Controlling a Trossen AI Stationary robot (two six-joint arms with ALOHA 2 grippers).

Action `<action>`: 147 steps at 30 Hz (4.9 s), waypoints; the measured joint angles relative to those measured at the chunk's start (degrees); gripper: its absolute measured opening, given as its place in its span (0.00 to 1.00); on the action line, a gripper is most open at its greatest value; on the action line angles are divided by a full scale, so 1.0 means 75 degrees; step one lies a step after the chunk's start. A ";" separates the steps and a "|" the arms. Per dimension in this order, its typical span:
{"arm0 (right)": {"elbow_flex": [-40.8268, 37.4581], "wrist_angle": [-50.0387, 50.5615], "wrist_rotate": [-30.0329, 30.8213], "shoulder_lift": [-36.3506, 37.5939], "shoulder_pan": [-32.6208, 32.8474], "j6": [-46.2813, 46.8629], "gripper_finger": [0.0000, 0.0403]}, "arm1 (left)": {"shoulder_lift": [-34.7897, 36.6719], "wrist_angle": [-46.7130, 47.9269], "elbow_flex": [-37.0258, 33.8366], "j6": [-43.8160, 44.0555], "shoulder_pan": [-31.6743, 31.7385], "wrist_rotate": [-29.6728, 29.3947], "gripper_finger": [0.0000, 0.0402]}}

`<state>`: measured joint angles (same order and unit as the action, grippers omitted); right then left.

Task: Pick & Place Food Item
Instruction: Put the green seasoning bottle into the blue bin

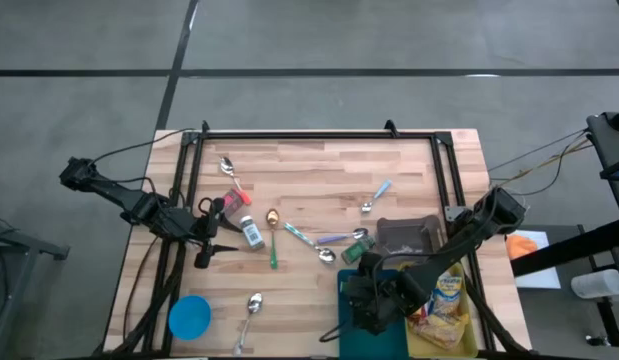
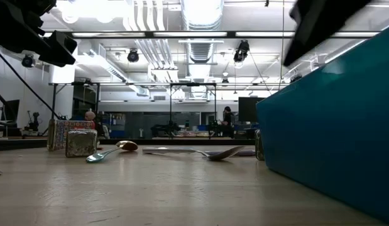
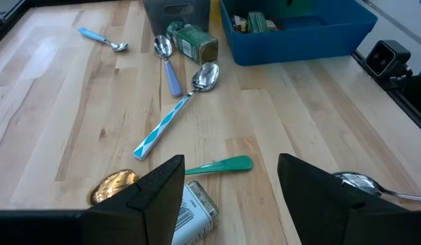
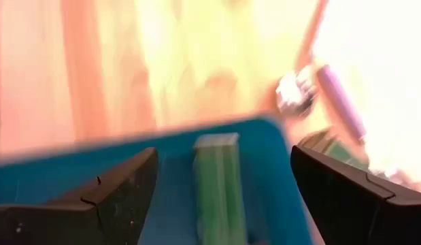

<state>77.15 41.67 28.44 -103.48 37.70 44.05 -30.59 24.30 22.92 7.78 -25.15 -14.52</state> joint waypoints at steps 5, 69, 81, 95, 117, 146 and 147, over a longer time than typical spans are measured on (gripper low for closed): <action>0.0310 -0.0063 0.1061 0.0003 -0.0164 0.0397 0.83 | 0.0003 -0.0001 0.0000 0.0002 0.0001 -0.0001 0.60; -0.5419 -0.4424 -0.4576 0.5600 -0.5454 -0.5475 0.83 | 0.0000 -0.0001 -0.0003 0.0001 -0.0001 -0.0001 0.60; -0.3930 -0.1943 -0.4803 0.3785 -0.5322 -0.6462 0.83 | 0.0000 0.0002 -0.0003 0.0002 0.0001 -0.0001 0.60; -0.2586 -0.0338 -0.4850 0.2346 -0.4618 -0.7933 0.83 | 0.0000 0.0000 -0.0003 0.0002 0.0001 -0.0001 0.60; -0.2298 -0.0096 -0.4560 0.0696 -0.3962 -0.7256 0.83 | 0.0000 0.0002 -0.0003 0.0002 0.0000 0.0001 0.60; -0.2560 -0.0603 -0.4368 0.0539 -0.3965 -0.7154 0.49 | 0.0000 -0.0001 -0.0003 -0.0001 0.0001 0.0002 0.60; -0.2560 -0.0606 -0.4369 0.0539 -0.3965 -0.7151 0.49 | 0.0000 0.0002 -0.0003 0.0002 0.0001 0.0002 0.60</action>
<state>57.95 37.12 -4.33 -99.44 7.97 -9.58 -30.59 24.32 22.90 7.79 -25.15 -14.50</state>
